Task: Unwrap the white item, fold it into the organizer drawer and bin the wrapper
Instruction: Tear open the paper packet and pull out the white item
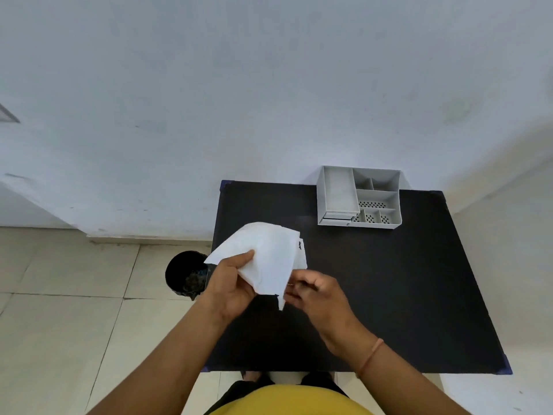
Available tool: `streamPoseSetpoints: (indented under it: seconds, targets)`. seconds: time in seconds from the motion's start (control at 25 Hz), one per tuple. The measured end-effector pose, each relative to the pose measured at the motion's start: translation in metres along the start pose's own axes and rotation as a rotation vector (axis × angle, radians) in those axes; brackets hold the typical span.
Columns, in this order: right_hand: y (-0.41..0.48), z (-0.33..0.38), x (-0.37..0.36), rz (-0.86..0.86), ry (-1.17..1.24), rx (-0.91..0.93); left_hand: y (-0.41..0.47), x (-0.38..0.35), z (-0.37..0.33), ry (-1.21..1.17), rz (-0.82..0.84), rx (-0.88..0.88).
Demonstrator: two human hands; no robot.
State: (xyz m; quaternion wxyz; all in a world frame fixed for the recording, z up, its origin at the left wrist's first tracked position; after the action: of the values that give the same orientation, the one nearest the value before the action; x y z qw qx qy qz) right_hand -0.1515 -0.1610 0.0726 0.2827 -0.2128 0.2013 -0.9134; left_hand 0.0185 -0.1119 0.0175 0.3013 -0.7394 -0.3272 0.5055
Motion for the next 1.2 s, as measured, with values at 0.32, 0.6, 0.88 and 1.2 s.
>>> streamPoseSetpoints:
  seconds: [0.32,0.6,0.88,1.2]
  targets:
    - [0.011,0.034,0.023,0.053,0.649,-0.013,-0.079,-0.063,-0.032,0.383,0.309,-0.367]
    - [0.026,0.04,0.027,0.157,0.831,-0.06,-0.078,-0.069,-0.081,-0.166,0.652,-0.026]
    - [0.024,0.03,0.013,0.368,0.722,-0.099,-0.054,-0.053,-0.085,-0.091,0.654,-0.04]
    - [0.032,0.019,0.015,0.292,0.503,-0.073,-0.03,-0.006,-0.083,0.423,0.385,-0.027]
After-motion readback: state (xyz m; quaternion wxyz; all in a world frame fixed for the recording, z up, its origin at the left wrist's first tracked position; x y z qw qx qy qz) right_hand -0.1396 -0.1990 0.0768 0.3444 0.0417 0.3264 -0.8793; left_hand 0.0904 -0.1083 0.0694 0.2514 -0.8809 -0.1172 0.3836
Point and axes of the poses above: each hand's wrist, its own y-axis towards the middle knuckle, its own x-axis out of the back of the hand, z = x × y, the point moved 6 cm from there along y, towards the middle knuckle, and after that the axes turned 13 degrees about -y, right-handed, at the moved point
